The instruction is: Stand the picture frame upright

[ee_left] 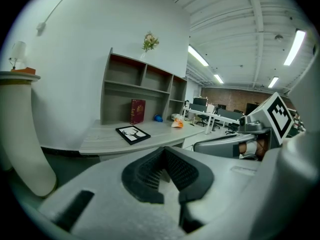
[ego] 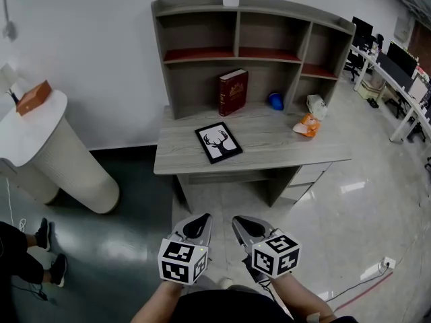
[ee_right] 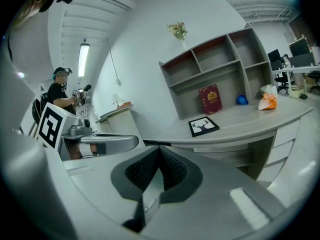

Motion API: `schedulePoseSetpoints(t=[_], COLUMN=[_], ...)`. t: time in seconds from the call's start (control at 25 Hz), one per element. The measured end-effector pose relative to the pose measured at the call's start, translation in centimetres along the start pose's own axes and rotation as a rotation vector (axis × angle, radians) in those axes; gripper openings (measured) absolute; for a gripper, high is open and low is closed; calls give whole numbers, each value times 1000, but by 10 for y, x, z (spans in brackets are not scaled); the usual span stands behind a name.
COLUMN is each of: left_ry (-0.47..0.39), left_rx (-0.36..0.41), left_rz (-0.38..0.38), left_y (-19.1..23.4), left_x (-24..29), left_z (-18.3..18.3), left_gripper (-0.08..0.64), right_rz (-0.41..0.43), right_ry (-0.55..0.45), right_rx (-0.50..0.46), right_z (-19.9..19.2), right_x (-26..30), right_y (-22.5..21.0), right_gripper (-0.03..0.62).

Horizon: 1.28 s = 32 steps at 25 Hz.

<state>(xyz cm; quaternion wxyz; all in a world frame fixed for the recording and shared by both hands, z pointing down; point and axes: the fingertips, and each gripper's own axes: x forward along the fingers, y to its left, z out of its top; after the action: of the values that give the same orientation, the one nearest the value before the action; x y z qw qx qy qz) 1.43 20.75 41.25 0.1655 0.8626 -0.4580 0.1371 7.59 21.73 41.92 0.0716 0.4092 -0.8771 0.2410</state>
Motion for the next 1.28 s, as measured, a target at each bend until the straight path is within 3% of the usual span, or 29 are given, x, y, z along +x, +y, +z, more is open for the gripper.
schedulePoseSetpoints(t=[0.64, 1.28], left_ry=[32, 41], left_rx=[3, -23], left_rz=[-27, -10], left_y=[-10, 34], left_x=[27, 68], left_z=[-1, 16], left_gripper=[-5, -5], right_rz=[-62, -63], right_ry=[5, 43], right_rx=[23, 15], right_z=[-3, 18], right_x=[-12, 41], right_y=[-32, -60], right_gripper=[-2, -2])
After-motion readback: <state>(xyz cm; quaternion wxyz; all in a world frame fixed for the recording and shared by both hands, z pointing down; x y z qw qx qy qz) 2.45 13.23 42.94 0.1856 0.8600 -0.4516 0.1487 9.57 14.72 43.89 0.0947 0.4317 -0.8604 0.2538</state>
